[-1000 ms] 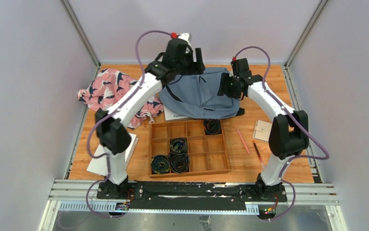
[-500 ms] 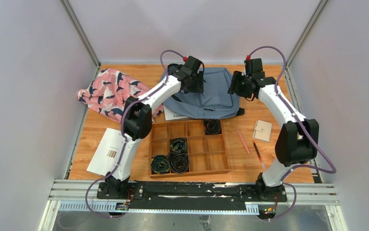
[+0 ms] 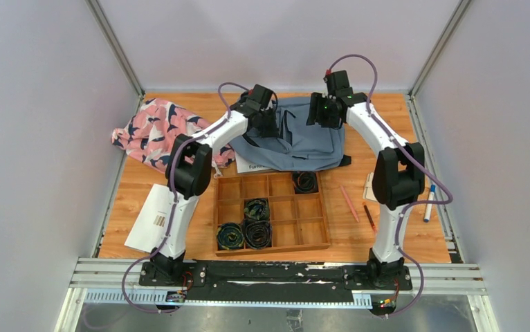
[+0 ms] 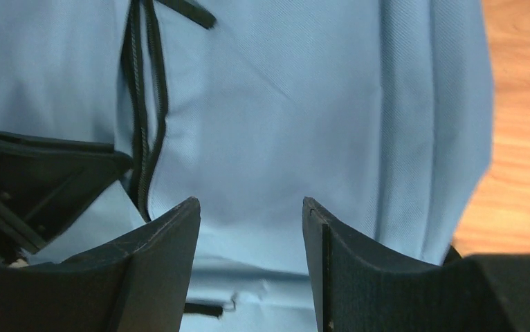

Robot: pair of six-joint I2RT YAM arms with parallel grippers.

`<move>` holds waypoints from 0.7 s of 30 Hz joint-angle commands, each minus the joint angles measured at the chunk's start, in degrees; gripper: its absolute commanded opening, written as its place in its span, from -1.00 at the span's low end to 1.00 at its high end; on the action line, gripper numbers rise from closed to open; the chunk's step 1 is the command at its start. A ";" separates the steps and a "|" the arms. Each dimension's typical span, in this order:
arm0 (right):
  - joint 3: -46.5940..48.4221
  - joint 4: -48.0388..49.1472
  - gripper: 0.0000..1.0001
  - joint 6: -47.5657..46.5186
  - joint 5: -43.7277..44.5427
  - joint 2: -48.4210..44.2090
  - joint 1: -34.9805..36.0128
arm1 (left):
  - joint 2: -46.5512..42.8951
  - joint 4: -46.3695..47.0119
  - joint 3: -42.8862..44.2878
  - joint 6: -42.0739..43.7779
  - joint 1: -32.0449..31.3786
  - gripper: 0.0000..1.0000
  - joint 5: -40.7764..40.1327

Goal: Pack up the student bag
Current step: Adjust the student bag at the center of the board.

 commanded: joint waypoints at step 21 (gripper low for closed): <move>16.55 -9.78 0.14 -7.88 11.91 16.05 11.06 | -2.60 9.87 -8.75 -2.60 3.61 -1.00 13.43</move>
